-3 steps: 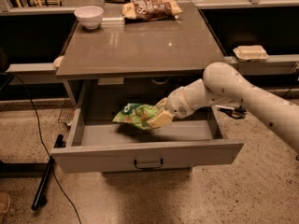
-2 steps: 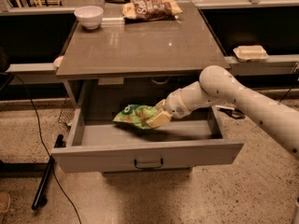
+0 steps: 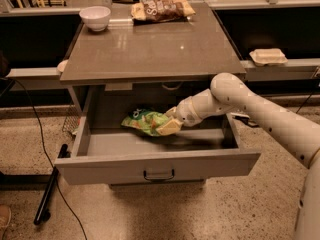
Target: Place green rice chip bag into top drawer
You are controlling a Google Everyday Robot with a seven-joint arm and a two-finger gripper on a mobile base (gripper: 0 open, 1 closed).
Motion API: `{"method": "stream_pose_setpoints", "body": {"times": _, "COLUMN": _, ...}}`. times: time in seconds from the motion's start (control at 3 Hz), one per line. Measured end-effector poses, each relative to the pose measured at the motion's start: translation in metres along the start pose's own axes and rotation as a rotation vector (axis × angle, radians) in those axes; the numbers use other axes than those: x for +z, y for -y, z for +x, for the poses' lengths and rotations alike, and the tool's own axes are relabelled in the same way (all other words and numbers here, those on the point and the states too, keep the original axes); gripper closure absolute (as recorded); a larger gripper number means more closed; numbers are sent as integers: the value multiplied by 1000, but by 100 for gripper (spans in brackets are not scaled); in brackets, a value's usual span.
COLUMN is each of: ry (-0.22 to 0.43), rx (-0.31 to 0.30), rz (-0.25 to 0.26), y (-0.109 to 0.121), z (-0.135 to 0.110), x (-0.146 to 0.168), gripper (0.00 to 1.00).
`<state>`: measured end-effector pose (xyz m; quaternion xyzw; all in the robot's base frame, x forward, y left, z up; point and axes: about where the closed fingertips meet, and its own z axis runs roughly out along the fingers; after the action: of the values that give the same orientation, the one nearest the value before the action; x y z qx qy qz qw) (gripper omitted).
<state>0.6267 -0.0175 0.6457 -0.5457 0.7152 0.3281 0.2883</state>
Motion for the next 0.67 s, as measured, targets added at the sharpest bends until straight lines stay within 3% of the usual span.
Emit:
{"method": "stream_pose_setpoints", "body": {"times": 0.33, "ry": 31, "rx": 21, "rz": 37, "y": 4, "z": 4, "x": -13, "gripper": 5}}
{"method": "stream_pose_setpoints", "body": {"times": 0.67, "ry": 52, "rx": 26, "rz": 82, "y": 3, "z": 3, "x": -39, "gripper": 0}}
